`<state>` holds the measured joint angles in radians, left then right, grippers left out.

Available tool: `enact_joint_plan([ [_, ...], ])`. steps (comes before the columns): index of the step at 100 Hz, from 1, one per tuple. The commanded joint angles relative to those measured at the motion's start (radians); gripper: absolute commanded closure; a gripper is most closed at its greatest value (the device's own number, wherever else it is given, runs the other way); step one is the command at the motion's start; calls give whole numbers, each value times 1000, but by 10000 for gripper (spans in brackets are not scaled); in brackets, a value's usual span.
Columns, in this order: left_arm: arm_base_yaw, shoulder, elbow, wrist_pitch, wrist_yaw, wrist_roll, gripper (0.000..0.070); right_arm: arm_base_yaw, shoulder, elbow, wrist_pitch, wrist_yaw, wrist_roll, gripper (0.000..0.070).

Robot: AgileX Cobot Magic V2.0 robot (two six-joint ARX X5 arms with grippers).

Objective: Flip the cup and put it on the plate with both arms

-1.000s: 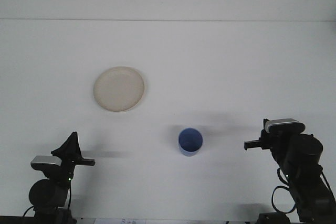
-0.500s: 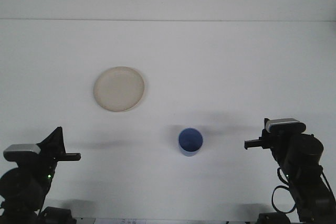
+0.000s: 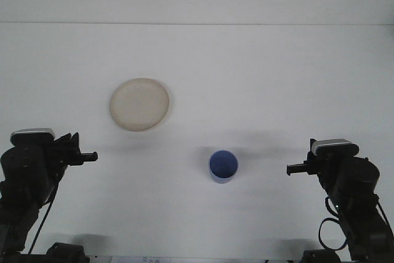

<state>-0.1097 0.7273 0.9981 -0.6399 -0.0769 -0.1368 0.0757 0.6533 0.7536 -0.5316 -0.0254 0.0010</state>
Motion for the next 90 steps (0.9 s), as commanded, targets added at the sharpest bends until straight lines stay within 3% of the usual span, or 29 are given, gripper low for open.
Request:
enact_joint_plan([
  [1, -2, 17, 15, -12, -2, 15, 254, 1, 2, 13, 14, -1, 10, 700],
  [5, -2, 25, 15, -24, -2, 15, 146, 1, 2, 13, 14, -1, 10, 700],
  [8, -2, 30, 15, -32, -2, 15, 122, 1, 2, 13, 14, 0, 10, 700],
  [18, -5, 36, 15, -47, 18, 14, 127, 1, 2, 13, 14, 0, 10, 700],
  [40, -58, 135, 74, -74, 221, -42, 169, 1, 2, 13, 14, 0, 10, 700],
  [52, -137, 291, 172, -116, 281, -60, 169, 1, 2, 13, 7, 0, 10, 700],
  [90, -423, 724, 504, -163, 288, -60, 169, 1, 2, 13, 7, 0, 10, 700],
])
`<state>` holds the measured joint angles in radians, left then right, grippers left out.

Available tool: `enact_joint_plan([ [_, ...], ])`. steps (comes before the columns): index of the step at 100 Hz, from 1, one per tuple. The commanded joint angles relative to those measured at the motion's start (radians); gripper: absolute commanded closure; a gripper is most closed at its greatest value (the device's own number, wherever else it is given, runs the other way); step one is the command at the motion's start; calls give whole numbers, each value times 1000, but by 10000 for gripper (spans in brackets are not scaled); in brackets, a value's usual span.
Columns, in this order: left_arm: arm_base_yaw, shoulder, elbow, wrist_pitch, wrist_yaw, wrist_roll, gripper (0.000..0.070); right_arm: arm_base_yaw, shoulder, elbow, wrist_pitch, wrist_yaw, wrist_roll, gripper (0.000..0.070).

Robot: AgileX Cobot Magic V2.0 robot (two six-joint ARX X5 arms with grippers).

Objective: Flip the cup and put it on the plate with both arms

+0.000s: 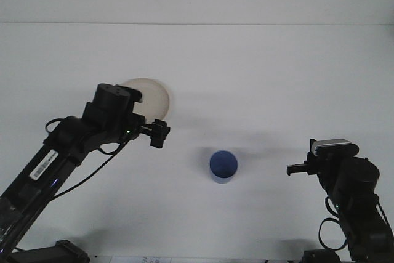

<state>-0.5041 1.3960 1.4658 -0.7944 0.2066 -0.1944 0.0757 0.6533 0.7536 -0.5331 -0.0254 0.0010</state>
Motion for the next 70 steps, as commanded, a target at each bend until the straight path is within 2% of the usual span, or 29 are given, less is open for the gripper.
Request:
enact_joint_plan([
  [1, -35, 64, 41, -9, 4, -2, 169, 1, 2, 13, 8, 0, 10, 700],
  [17, -127, 170, 76, -8, 11, -2, 168, 1, 2, 13, 9, 0, 10, 700],
  [34, -206, 240, 76, 19, 66, -1, 168, 1, 2, 13, 8, 0, 10, 700],
  [70, -297, 332, 76, 87, 67, -2, 168, 1, 2, 13, 8, 0, 10, 700],
])
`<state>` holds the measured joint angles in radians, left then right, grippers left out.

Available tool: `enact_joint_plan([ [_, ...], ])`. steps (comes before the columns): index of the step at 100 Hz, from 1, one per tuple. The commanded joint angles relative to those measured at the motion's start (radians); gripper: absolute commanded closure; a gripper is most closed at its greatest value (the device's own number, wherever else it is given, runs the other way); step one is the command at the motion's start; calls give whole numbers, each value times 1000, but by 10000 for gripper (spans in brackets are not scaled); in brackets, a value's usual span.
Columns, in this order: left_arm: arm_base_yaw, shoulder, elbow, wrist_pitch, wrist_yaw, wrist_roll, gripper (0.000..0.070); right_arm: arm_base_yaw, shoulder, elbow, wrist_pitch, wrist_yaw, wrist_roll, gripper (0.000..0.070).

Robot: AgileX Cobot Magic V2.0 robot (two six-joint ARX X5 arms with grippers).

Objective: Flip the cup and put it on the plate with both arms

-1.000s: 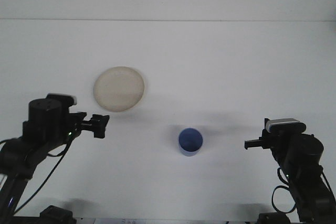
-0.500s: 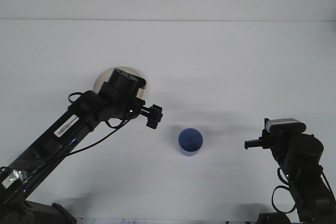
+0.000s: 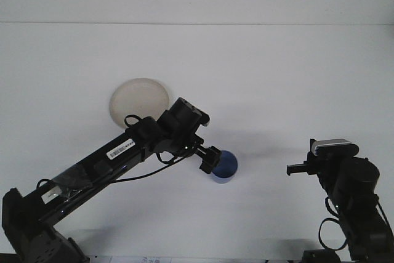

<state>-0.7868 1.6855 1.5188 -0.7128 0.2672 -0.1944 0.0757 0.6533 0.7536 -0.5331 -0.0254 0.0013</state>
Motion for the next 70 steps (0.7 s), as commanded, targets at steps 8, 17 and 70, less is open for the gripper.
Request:
enact_joint_plan([
  [8, -20, 78, 23, 16, 6, -2, 168, 1, 2, 13, 8, -1, 10, 700],
  [17, -27, 113, 23, 18, 6, -2, 175, 1, 2, 13, 8, -1, 10, 700],
  [70, 53, 125, 206, -147, -72, 150, 696, 1, 2, 13, 10, 0, 10, 700],
])
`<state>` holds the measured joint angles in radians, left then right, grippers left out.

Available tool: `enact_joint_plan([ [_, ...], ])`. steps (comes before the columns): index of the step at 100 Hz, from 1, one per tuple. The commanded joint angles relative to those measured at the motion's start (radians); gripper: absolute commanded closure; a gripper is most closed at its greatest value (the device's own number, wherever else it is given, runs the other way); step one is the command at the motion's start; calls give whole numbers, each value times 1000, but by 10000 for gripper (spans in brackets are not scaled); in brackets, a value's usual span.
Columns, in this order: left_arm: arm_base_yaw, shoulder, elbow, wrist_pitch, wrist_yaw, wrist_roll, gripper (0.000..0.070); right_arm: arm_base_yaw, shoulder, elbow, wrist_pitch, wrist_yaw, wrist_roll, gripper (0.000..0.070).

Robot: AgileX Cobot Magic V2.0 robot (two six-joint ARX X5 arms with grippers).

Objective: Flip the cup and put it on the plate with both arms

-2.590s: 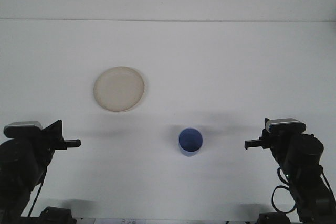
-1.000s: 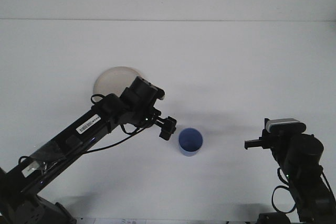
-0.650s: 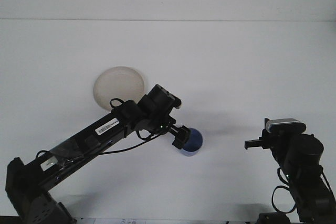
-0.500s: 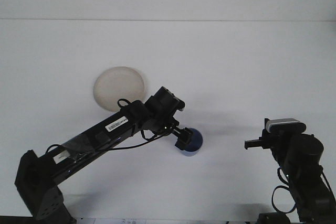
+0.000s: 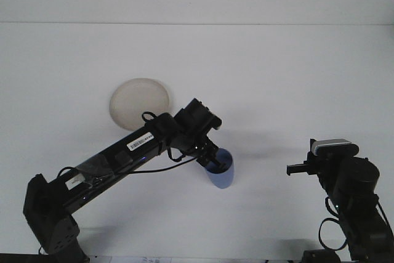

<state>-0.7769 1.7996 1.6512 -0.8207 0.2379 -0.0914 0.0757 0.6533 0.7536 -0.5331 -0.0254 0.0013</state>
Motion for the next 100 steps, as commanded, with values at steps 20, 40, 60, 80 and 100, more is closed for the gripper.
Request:
enact_joint_plan([
  [20, 276, 11, 240, -116, -209, 76, 696, 1, 2, 13, 10, 0, 10, 700],
  [40, 500, 27, 253, -45, -247, 72, 696, 1, 2, 13, 10, 0, 10, 700],
  [60, 590, 95, 253, -37, -246, 60, 696, 1, 2, 13, 17, 0, 10, 700],
  [80, 599, 164, 253, -30, -245, 57, 696, 1, 2, 13, 26, 0, 10, 700],
  [100, 599, 199, 253, -16, -245, 57, 683, 1, 2, 13, 26, 0, 10, 700],
])
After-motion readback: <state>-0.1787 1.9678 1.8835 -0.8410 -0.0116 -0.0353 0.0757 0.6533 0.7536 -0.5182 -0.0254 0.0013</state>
